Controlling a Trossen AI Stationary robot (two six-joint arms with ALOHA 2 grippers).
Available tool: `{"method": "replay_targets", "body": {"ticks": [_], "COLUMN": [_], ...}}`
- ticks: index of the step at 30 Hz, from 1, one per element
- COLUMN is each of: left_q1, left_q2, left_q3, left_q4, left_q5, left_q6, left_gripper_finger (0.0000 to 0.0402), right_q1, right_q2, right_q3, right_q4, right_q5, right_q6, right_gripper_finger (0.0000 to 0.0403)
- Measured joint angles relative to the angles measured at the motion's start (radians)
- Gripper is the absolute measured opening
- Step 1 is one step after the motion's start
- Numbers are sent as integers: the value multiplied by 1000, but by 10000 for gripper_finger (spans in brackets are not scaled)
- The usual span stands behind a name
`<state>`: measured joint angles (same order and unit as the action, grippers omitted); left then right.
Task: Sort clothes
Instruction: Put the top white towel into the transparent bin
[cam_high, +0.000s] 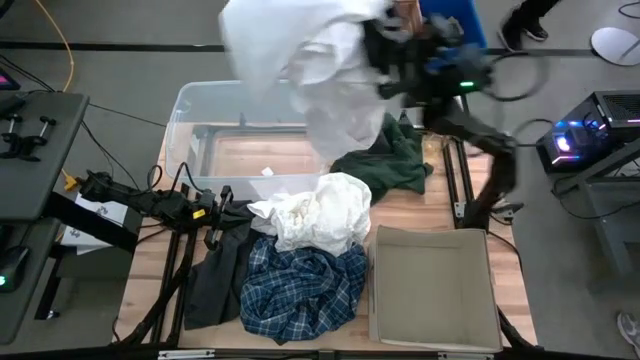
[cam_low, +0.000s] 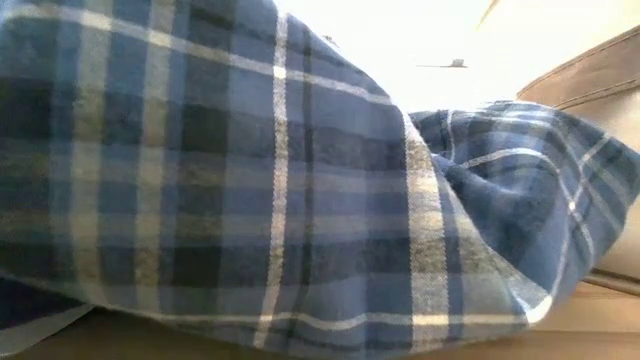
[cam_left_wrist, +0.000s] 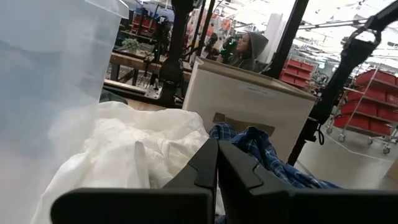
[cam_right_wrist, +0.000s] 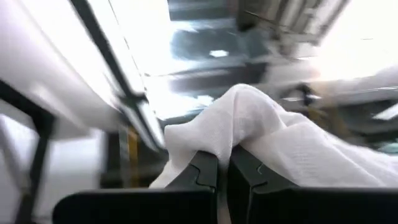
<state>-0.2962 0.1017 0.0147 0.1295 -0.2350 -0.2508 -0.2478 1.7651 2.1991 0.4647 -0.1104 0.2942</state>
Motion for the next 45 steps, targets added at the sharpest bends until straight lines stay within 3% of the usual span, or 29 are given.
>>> {"method": "replay_targets", "body": {"ticks": [3,6,12,14,19,23,29,32,35,40,45], "left_q1": [0,0,0,0,0,0,0,0,0,0,0], "left_q2": [0,0,0,0,0,0,0,0,0,0,0], "left_q3": [0,0,0,0,0,0,0,0,0,0,0], "left_q4": [0,0,-3,-3,-3,-3,-4,-6,-5,-6,-6], "left_q5": [0,0,0,0,0,0,0,-2,-2,-2,-2], "left_q6": [0,0,0,0,0,0,0,0,0,0,0], "left_gripper_finger": [1,1,1,1,1,1,1,1,1,1,1], "right_q1": [0,-16,-67,-72,-79,-84,-73,-80,-89,-94,-91], "right_q2": [180,250,347,356,348,351,299,228,134,5,-59], "right_q3": [161,76,-43,-57,-57,-36,-35,-34,-31,-33,-52], "right_q4": [7,52,-156,-230,-598,-875,-1000,-1040,-1153,-1568,-1889], "right_q5": [-24,-22,-60,-63,-23,-57,-57,-53,-13,110,137], "right_q6": [69,151,254,207,36,-72,-171,-183,-218,-330,-331], "right_gripper_finger": [0,0,0,0,9,69,206,253,269,268,266]}}
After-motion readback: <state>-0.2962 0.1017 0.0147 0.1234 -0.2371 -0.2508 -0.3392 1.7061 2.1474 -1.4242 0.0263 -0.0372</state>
